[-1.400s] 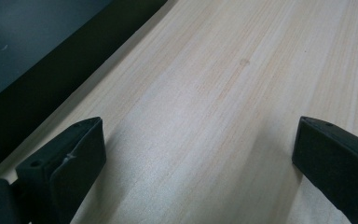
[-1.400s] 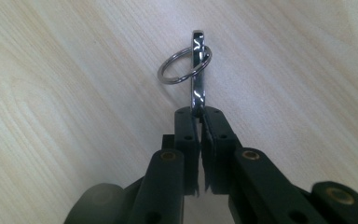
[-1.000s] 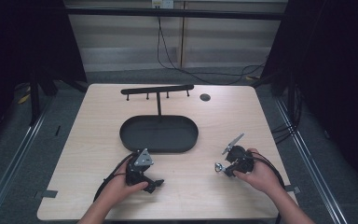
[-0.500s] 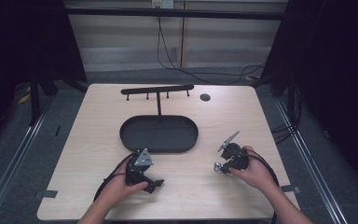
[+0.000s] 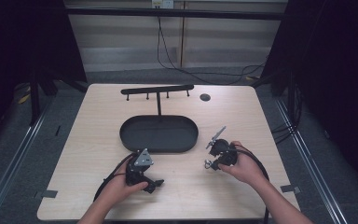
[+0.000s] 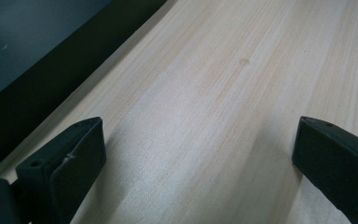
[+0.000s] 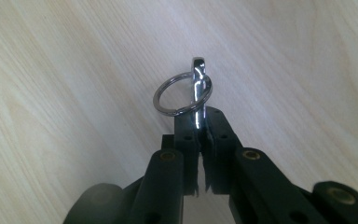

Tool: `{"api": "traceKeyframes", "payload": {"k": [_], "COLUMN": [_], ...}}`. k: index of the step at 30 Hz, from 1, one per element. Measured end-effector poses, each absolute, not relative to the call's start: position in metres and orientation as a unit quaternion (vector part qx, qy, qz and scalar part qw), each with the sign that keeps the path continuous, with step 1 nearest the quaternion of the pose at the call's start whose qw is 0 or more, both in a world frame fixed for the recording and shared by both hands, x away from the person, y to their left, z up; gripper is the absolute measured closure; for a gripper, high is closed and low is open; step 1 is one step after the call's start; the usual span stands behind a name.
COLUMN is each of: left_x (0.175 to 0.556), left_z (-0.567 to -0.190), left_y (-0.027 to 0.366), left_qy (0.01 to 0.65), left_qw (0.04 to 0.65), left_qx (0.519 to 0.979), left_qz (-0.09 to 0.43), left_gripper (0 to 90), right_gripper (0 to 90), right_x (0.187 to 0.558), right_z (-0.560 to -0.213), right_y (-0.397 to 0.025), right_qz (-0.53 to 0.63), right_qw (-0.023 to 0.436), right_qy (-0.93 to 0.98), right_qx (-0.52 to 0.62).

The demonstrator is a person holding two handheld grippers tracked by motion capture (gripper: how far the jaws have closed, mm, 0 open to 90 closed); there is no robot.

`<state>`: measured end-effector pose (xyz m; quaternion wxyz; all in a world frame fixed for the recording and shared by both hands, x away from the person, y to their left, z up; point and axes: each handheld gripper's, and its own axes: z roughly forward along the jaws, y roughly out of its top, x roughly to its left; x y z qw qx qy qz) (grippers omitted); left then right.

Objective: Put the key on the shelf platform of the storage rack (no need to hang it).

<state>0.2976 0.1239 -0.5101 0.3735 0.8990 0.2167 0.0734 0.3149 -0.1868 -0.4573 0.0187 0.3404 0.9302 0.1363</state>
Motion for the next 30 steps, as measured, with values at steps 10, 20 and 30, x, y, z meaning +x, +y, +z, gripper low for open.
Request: {"api": "traceKeyframes", "payload": {"k": [10, 20, 30], "left_x": [0.298, 0.298, 0.297], "left_z": [-0.510, -0.510, -0.510], "left_y": [0.124, 0.124, 0.124], "left_qy": [0.216, 0.217, 0.218], "left_qw": [0.373, 0.372, 0.373], "left_qx": [0.899, 0.899, 0.899], "left_qz": [0.074, 0.074, 0.073], "left_gripper": [2.3, 2.3, 2.3], "right_gripper": [85.5, 85.5, 85.5], "right_x": [0.327, 0.338, 0.351], "right_z": [-0.442, -0.435, -0.427], "right_y": [-0.170, -0.160, -0.153], "right_qz": [0.143, 0.142, 0.146], "right_qw": [0.026, 0.035, 0.036], "right_qy": [0.932, 0.934, 0.932], "right_qx": [0.333, 0.326, 0.331]}}
